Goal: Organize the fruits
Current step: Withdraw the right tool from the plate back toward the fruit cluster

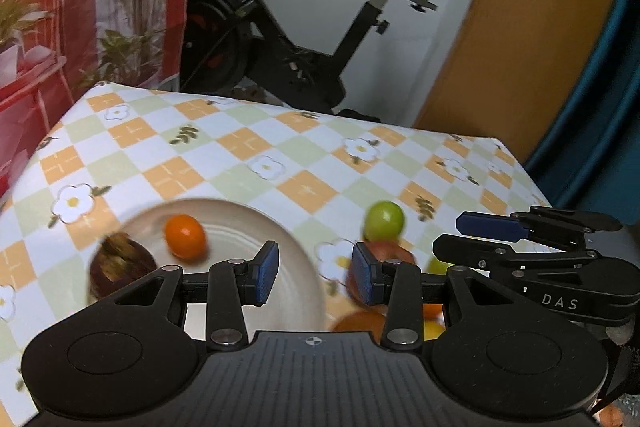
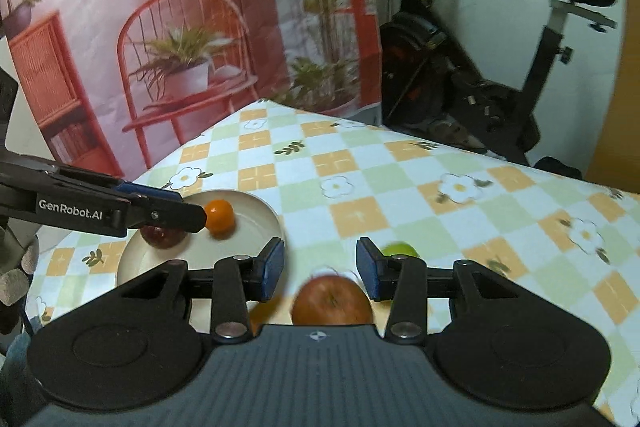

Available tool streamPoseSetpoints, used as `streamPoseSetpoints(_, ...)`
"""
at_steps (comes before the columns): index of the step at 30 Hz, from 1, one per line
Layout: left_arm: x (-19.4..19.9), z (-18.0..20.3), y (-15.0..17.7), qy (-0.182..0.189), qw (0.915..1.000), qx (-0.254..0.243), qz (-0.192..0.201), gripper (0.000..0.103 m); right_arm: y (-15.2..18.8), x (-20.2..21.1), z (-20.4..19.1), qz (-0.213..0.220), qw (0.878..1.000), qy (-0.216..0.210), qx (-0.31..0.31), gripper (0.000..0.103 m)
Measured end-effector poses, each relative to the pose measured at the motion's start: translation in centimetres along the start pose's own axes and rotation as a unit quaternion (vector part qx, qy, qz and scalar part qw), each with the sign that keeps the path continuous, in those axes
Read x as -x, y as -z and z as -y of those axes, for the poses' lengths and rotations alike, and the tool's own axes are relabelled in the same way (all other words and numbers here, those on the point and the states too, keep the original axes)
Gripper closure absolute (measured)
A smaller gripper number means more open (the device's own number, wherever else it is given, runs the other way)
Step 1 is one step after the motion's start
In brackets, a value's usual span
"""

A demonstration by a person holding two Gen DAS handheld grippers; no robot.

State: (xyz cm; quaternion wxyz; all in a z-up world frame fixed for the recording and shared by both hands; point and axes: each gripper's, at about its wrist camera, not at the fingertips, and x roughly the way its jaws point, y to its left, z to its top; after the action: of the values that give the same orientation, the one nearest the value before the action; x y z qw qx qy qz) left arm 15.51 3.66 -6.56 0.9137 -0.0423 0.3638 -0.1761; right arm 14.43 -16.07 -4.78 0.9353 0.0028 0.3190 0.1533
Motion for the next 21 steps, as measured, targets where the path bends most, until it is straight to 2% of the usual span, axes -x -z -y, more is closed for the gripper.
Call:
streamPoseSetpoints(8,1.1,3.5,2.5,0.002,0.9993,-0.029,0.024,0.061,4.3,4.0,0.6,0.026,0.999,0.018,0.003,0.060)
streamPoseSetpoints(21,1.8,6.7,6.0,-0.003,0.9979,-0.043,0.048,0.061,9.3,6.7,0.9,0.066,0.996,0.054,-0.015,0.059)
